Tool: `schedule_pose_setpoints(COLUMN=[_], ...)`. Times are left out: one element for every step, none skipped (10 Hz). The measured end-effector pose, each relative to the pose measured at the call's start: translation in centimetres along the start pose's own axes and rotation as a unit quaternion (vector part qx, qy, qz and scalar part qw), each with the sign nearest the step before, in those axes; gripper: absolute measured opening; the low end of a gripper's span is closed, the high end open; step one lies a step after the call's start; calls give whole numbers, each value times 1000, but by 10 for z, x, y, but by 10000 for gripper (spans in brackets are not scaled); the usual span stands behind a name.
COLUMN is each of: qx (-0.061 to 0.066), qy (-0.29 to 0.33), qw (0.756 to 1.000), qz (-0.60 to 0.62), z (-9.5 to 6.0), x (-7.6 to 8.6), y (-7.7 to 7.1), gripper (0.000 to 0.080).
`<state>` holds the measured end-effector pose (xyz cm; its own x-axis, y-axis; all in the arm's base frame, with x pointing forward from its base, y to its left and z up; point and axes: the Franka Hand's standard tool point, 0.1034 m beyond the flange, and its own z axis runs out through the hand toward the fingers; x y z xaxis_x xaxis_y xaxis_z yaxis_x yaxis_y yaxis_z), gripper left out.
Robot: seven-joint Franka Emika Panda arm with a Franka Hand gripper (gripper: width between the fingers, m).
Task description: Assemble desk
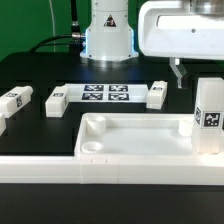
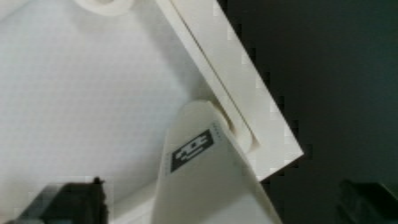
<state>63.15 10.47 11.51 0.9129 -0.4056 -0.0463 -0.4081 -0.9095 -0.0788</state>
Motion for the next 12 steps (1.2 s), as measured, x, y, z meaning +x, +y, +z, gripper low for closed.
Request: schedule_pose_setpoints(qx=[-6, -6, -7, -12, -12, -12, -12, -12, -12, -12, -12, -11], qy=[0, 0, 0, 1, 1, 1, 1, 1, 1, 1, 1, 1], qw=[998, 995, 989, 983, 979, 979, 979, 979, 979, 979, 981, 982], qz=[-57, -97, -145, -183, -201, -204, -203, -203, -202, -202, -192, -187], z=[-1, -1, -1, -1, 0, 0, 0, 0, 0, 0, 0, 0], x=[3, 4, 4, 4, 4, 4, 4, 4, 5, 5, 5, 5], y=[-2, -4, -4, -3, -3, -2, -2, -2, -1, -1, 0, 0], gripper=[648, 648, 648, 648, 648, 561, 427, 427, 291, 291, 291, 291])
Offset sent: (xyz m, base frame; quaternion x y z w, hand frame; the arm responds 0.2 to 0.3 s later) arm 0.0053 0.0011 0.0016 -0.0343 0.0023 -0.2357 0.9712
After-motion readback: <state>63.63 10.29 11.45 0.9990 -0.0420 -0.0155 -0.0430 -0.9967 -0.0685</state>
